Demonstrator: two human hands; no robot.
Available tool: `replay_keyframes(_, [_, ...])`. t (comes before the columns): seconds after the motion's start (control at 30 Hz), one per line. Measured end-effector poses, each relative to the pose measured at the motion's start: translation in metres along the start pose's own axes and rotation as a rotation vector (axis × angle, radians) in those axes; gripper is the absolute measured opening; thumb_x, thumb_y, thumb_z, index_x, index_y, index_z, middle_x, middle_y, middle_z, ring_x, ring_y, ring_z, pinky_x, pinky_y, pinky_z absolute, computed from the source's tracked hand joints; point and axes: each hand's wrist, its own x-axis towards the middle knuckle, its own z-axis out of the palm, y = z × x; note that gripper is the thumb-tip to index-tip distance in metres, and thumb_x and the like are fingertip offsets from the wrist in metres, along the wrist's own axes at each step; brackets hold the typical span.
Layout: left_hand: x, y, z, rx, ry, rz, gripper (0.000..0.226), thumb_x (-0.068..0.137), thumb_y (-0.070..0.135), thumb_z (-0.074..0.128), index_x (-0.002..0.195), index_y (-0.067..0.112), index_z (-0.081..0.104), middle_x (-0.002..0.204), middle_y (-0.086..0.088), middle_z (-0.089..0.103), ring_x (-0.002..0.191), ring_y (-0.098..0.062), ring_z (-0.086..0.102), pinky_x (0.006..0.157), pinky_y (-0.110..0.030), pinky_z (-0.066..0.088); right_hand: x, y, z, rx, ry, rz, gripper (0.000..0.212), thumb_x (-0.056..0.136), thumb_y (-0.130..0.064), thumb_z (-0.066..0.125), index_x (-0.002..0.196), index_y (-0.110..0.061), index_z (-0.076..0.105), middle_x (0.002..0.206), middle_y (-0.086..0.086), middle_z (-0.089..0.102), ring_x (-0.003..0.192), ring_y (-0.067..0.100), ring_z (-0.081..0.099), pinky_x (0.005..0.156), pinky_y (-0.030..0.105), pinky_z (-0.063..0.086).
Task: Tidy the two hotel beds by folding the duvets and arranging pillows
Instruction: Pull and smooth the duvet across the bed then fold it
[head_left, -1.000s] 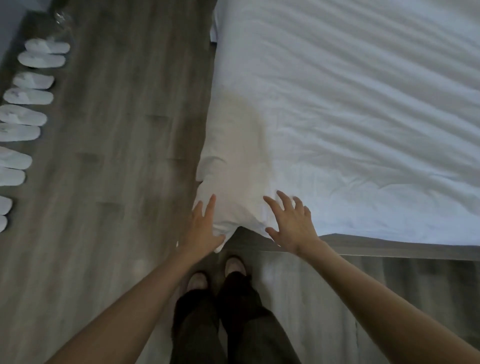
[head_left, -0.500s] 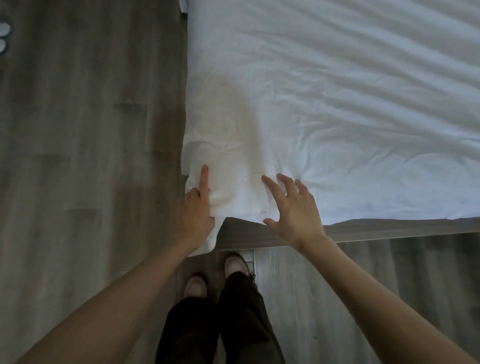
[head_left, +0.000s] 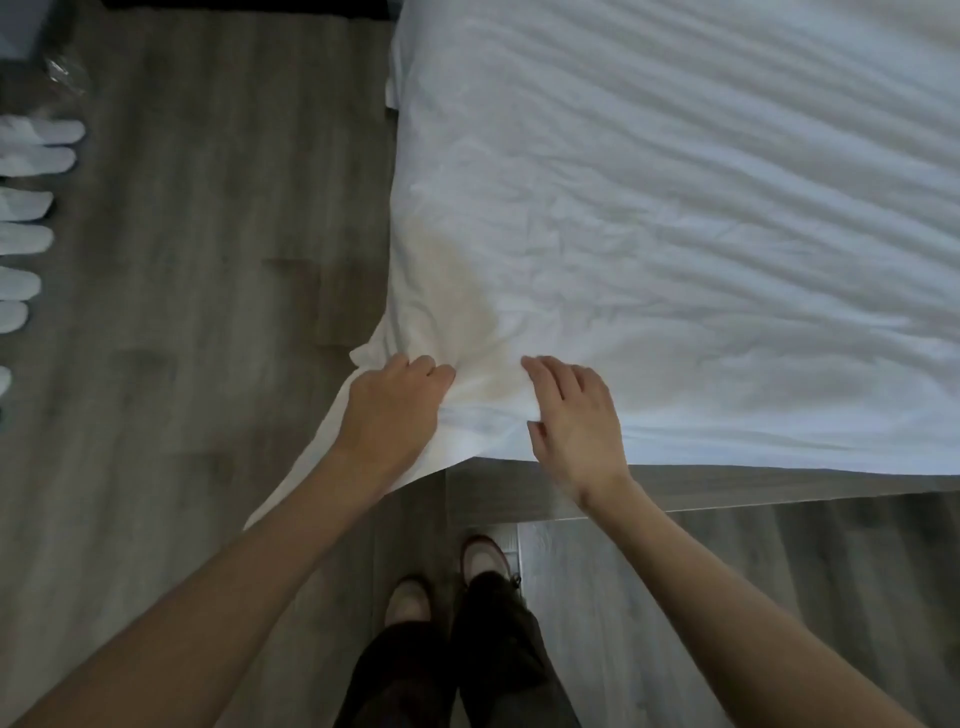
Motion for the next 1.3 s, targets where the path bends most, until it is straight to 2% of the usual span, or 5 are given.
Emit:
replay_keyframes(0.17, [0.007, -0.003, -0.054, 0.09, 0.044, 0.012, 0.026, 0.056, -0.006, 0.078, 0.075, 0.01, 0.068, 0.057, -0.005, 0.055, 0.047, -0.025, 0.053, 0.045, -0.017, 0.019, 0.024, -0.004, -0.057, -0.047, 0.027, -0.091, 0.044, 0.058, -0.007, 0.082, 0.098, -0.004, 0.065, 0.075, 0.009, 0.064, 0.054, 0.03, 0.059, 0.046, 0.023, 0.032])
replay_keyframes(0.4, [-0.018, -0.007, -0.148, 0.088, -0.018, -0.03, 0.027, 0.092, 0.008, 0.044, 0.114, 0.013, 0.059, 0.099, -0.004, 0.063, 0.092, -0.025, 0.057, 0.061, -0.034, 0.042, 0.018, -0.056, -0.14, -0.069, 0.163, -0.056, 0.021, 0.069, -0.01, 0.069, 0.091, -0.012, 0.067, 0.066, 0.001, 0.057, 0.044, 0.025, 0.038, 0.049, 0.016, 0.008])
replay_keyframes(0.87, [-0.136, 0.018, -0.133, 0.002, 0.052, 0.105, 0.032, 0.043, -0.004, 0.082, 0.067, 0.011, 0.065, 0.049, -0.001, 0.052, 0.04, -0.021, 0.052, 0.034, -0.022, 0.032, -0.087, -0.096, -0.14, -0.093, 0.002, -0.109, 0.018, 0.066, -0.016, 0.069, 0.083, -0.014, 0.066, 0.062, 0.001, 0.06, 0.046, 0.032, 0.055, 0.046, 0.022, 0.018])
replay_keyframes(1.1, [-0.15, 0.028, -0.096, 0.115, -0.506, -0.084, 0.041, 0.1, 0.013, 0.038, 0.141, 0.016, 0.039, 0.128, -0.005, 0.054, 0.113, -0.023, 0.054, 0.096, -0.037, 0.044, -0.112, -0.093, -0.117, -0.082, -0.433, -0.014, 0.041, 0.097, -0.027, 0.046, 0.138, -0.022, 0.043, 0.131, 0.002, 0.055, 0.114, 0.03, 0.056, 0.081, 0.036, 0.044])
replay_keyframes(1.3, [-0.175, 0.024, -0.107, 0.054, -0.716, -0.181, 0.058, 0.101, 0.03, 0.036, 0.154, 0.028, 0.013, 0.159, -0.004, 0.018, 0.144, -0.027, 0.02, 0.116, -0.048, 0.017, -0.138, -0.082, -0.124, 0.05, -0.469, 0.058, 0.058, 0.099, -0.029, 0.046, 0.152, -0.031, 0.023, 0.16, -0.006, 0.02, 0.148, 0.018, 0.012, 0.12, 0.042, 0.012])
